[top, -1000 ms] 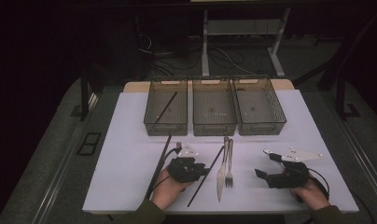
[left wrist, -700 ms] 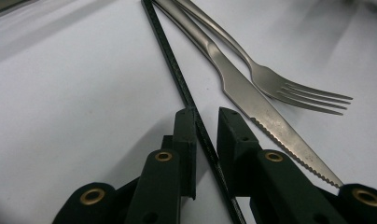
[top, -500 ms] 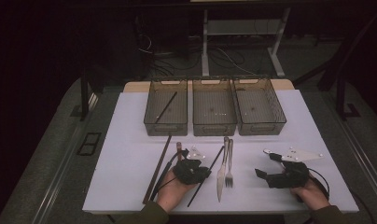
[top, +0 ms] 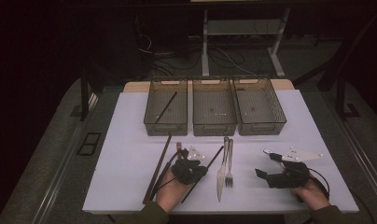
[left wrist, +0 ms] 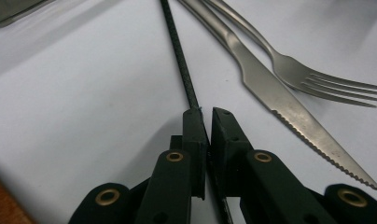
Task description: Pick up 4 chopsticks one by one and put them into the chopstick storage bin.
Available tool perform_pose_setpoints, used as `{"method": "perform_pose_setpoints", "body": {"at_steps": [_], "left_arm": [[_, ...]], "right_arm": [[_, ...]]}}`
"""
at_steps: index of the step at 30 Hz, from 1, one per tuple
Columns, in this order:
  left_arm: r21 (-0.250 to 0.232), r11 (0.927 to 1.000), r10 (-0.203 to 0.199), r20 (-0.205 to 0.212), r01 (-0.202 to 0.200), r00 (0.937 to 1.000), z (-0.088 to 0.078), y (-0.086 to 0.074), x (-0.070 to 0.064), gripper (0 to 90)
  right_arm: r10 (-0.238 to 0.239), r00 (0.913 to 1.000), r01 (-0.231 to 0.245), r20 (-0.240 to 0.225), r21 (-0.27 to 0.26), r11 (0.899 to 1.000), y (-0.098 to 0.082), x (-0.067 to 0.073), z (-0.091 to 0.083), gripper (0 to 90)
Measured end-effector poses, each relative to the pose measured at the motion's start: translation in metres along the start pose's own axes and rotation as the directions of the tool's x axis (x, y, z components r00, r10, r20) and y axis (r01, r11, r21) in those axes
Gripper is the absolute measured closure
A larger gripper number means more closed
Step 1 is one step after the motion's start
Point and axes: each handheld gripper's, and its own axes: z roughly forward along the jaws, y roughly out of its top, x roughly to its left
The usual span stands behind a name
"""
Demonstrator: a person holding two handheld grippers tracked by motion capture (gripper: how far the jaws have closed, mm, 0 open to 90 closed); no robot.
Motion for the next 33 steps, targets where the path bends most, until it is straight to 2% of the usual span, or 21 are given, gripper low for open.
{"method": "perform_pose_setpoints", "body": {"at_steps": [3, 9, 11, 12, 14, 19, 27, 31, 33], "left_arm": [[-0.005, 0.9999, -0.013, -0.003, 0.013, 0.9999, 0.001, -0.001, -0.001, 82.5], [-0.002, 1.0, 0.009, -0.057, -0.009, 0.9984, 0.002, -0.002, -0.01, 81.3], [0.0, 1.0, 0.005, -0.072, -0.005, 0.9974, 0.002, -0.001, -0.012, 82.7], [-0.001, 0.9999, -0.012, -0.077, 0.012, 0.997, 0.002, -0.002, -0.014, 83.1], [-0.002, 1.0, -0.006, -0.079, 0.006, 0.9968, 0.002, -0.001, -0.013, 83.7], [-0.011, 0.999, -0.043, -0.073, 0.042, 0.9964, 0.002, -0.002, -0.012, 84.5], [-0.018, 0.9966, -0.081, -0.073, 0.08, 0.994, 0.0, -0.003, -0.008, 85.2], [-0.021, 0.9962, -0.086, -0.072, 0.085, 0.9937, -0.002, -0.003, -0.004, 85.3], [-0.037, 0.9945, -0.1, -0.07, 0.098, 0.9925, -0.004, -0.003, -0.004, 85.3]], "right_arm": [[-0.002, 1.0, 0.002, 0.002, 0.001, 1.0, 0.0, 0.0, 0.0, 14.2], [-0.003, 1.0, 0.003, 0.004, 0.003, 1.0, 0.0, 0.0, 0.001, 14.2], [-0.003, 1.0, 0.003, 0.003, 0.003, 1.0, 0.0, 0.0, 0.001, 14.2], [-0.003, 1.0, 0.002, 0.003, 0.003, 1.0, 0.0, 0.0, 0.001, 14.2], [-0.003, 1.0, 0.003, 0.004, 0.004, 1.0, 0.0, 0.0, 0.001, 14.2], [-0.002, 1.0, 0.002, 0.003, 0.004, 1.0, 0.0, 0.0, 0.0, 14.2], [-0.006, 1.0, 0.006, 0.004, 0.004, 1.0, 0.0, -0.001, 0.0, 14.2], [-0.006, 1.0, 0.006, 0.004, 0.004, 1.0, 0.0, 0.0, 0.0, 14.2], [-0.006, 1.0, 0.006, 0.004, 0.004, 1.0, 0.0, 0.0, 0.0, 14.2]]}}
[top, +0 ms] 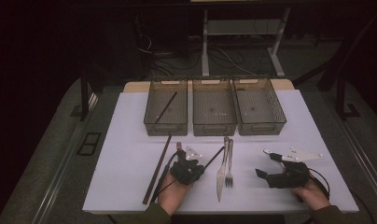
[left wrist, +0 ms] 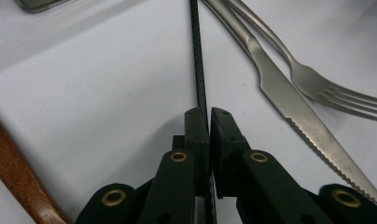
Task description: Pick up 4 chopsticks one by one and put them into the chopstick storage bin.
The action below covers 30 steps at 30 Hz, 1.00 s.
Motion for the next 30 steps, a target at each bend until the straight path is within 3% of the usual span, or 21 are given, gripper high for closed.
{"method": "perform_pose_setpoints", "body": {"at_steps": [8, 14, 17, 23, 26, 29, 30], "left_arm": [[-0.054, 0.9985, -0.01, 0.026, 0.012, 0.9996, -0.006, 0.002, 0.0, 85.4], [-0.078, 0.9968, -0.01, 0.069, 0.015, 0.9976, -0.007, 0.005, -0.003, 85.4], [-0.086, 0.9963, 0.011, 0.083, -0.003, 0.9965, -0.007, 0.007, -0.005, 85.4], [-0.1, 0.995, 0.014, 0.127, -0.001, 0.9919, -0.005, 0.011, -0.008, 85.4], [-0.095, 0.9953, 0.03, 0.135, -0.017, 0.9905, -0.005, 0.014, -0.005, 85.4], [-0.116, 0.9932, 0.016, 0.142, 0.0, 0.9898, -0.005, 0.018, -0.005, 85.5], [-0.112, 0.9936, 0.03, 0.144, -0.014, 0.9891, -0.006, 0.019, -0.004, 85.5]], "right_arm": [[0.0, 1.0, 0.0, 0.0, 0.0, 1.0, 0.0, 0.0, 0.0, 14.2], [0.0, 1.0, 0.0, 0.0, 0.0, 1.0, 0.0, 0.0, 0.0, 14.2], [0.0, 1.0, 0.0, -0.001, 0.001, 1.0, 0.0, 0.0, 0.0, 14.2], [0.0, 1.0, 0.0, 0.0, 0.001, 1.0, 0.0, 0.0, 0.0, 14.2], [0.001, 1.0, -0.001, 0.0, 0.002, 1.0, 0.0, 0.0, 0.0, 14.2], [0.0, 1.0, 0.0, 0.0, 0.0, 1.0, 0.0, 0.0, 0.0, 14.2], [0.0, 1.0, 0.0, 0.0, 0.001, 1.0, 0.0, 0.0, 0.0, 14.2]]}}
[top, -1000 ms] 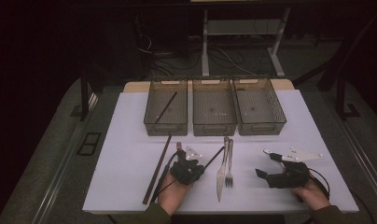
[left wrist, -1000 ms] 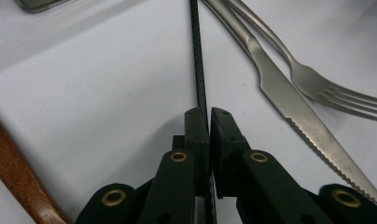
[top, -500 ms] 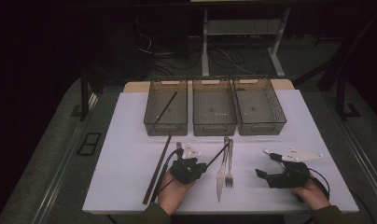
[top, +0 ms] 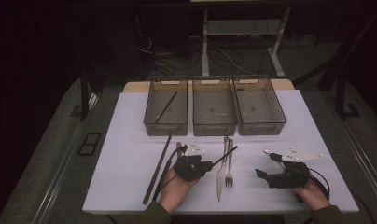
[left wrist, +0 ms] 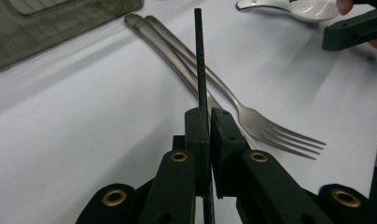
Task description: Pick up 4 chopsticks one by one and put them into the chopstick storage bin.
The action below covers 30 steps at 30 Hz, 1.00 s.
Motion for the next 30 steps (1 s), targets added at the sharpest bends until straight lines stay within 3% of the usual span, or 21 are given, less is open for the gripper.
{"method": "perform_pose_setpoints", "body": {"at_steps": [13, 30], "left_arm": [[-0.006, 0.9995, 0.032, 0.067, -0.032, 0.9972, -0.01, 0.011, 0.012, 85.5], [-0.048, 0.9959, 0.081, 0.1, -0.077, 0.9916, -0.036, 0.018, 0.032, 85.4]], "right_arm": [[0.002, 1.0, -0.002, 0.0, 0.005, 1.0, 0.0, 0.0, 0.0, 14.2], [0.001, 1.0, -0.001, -0.001, 0.005, 1.0, 0.0, 0.0, 0.001, 14.2]]}}
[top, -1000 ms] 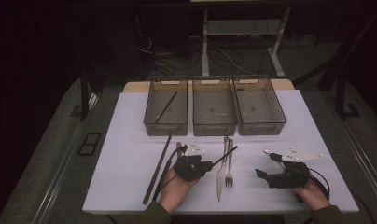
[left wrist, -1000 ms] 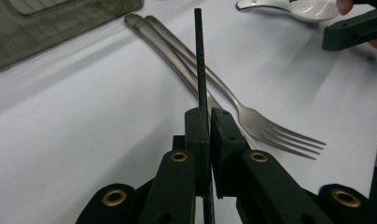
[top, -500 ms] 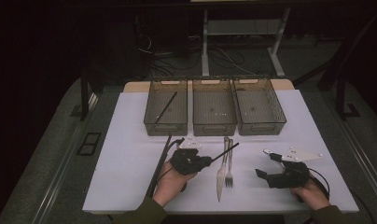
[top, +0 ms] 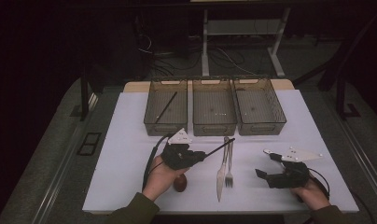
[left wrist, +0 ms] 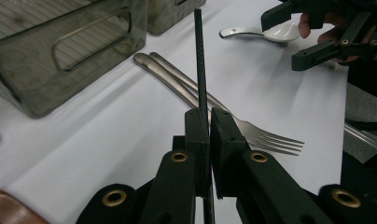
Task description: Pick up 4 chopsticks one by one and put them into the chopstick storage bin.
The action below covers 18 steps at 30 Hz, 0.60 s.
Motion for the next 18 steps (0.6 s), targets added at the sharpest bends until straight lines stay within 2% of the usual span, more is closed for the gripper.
{"method": "perform_pose_setpoints", "body": {"at_steps": [11, 18], "left_arm": [[-0.015, 0.9999, 0.007, 0.001, -0.007, 1.0, -0.015, 0.003, 0.012, 85.4], [-0.021, 0.9998, -0.005, -0.018, 0.004, 0.9998, -0.022, 0.003, 0.023, 85.4]], "right_arm": [[-0.001, 1.0, 0.001, -0.002, 0.0, 1.0, 0.0, 0.0, 0.0, 14.2], [-0.001, 1.0, 0.001, -0.002, 0.0, 1.0, 0.0, 0.0, 0.0, 14.2]]}}
